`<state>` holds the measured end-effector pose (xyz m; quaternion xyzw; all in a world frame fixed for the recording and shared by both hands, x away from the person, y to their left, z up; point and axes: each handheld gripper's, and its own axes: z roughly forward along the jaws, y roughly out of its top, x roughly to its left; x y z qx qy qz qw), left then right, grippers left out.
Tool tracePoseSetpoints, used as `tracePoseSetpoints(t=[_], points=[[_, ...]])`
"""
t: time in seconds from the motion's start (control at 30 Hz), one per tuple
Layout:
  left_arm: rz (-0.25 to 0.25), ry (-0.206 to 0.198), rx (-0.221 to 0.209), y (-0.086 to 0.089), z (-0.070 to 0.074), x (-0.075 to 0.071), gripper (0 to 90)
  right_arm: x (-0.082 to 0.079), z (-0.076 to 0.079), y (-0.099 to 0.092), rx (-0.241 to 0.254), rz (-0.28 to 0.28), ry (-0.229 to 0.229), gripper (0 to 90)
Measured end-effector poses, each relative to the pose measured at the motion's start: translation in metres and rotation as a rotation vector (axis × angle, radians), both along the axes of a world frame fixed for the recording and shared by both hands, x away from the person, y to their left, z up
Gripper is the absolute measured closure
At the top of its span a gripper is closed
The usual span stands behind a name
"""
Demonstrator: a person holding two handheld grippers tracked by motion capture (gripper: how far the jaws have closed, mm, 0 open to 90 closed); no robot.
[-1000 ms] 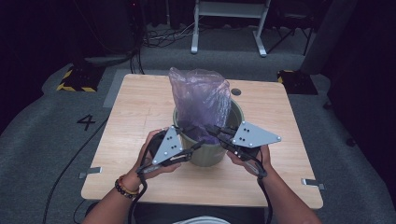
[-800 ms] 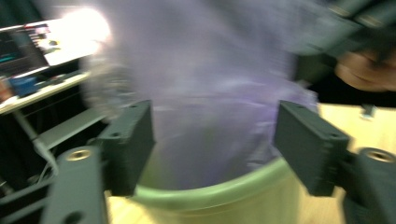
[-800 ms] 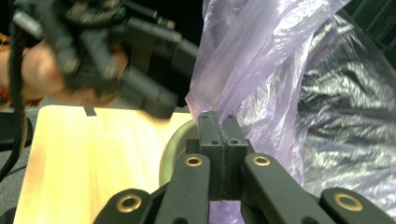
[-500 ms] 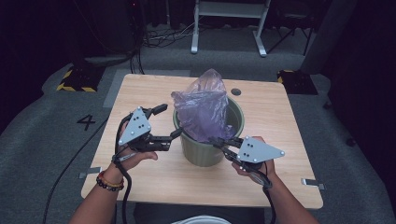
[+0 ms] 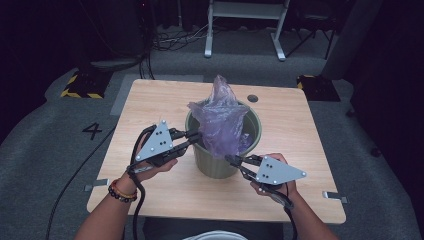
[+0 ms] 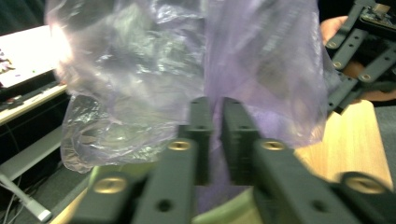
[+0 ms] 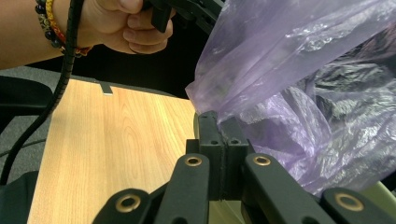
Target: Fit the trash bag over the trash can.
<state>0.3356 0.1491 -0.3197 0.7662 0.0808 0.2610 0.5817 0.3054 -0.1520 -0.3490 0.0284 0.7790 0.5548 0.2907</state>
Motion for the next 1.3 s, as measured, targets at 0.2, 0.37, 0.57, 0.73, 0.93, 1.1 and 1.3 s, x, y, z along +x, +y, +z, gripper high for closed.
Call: tracePoseSetpoints(t=[0.2,0.37,0.57,0.73,0.93,1.1,1.3], points=[[-0.025,-0.028,0.049,-0.002,-0.006,-0.011,90.0,0.003,-0.004,-0.012,0.041,0.007,0.058,88.3],[0.041,-0.033,-0.002,0.001,-0.008,-0.017,85.3,0.000,-0.007,-0.021,0.043,0.013,0.066,90.0],[0.045,0.024,-0.076,0.002,-0.006,-0.023,27.6,-0.002,-0.015,-0.021,0.009,0.020,0.074,90.0],[-0.004,0.017,-0.046,-0.018,-0.007,-0.036,22.2,-0.004,-0.022,-0.017,-0.026,0.015,0.058,90.0],[0.012,-0.060,0.044,-0.029,-0.013,-0.042,71.6,-0.004,-0.028,-0.020,-0.025,0.003,0.058,90.0],[-0.047,-0.061,0.079,-0.029,-0.020,-0.041,90.0,-0.003,-0.033,-0.026,-0.009,-0.008,0.062,88.7],[-0.100,-0.058,0.118,-0.034,-0.033,-0.043,90.0,0.000,-0.037,-0.037,0.020,-0.029,0.083,80.2]])
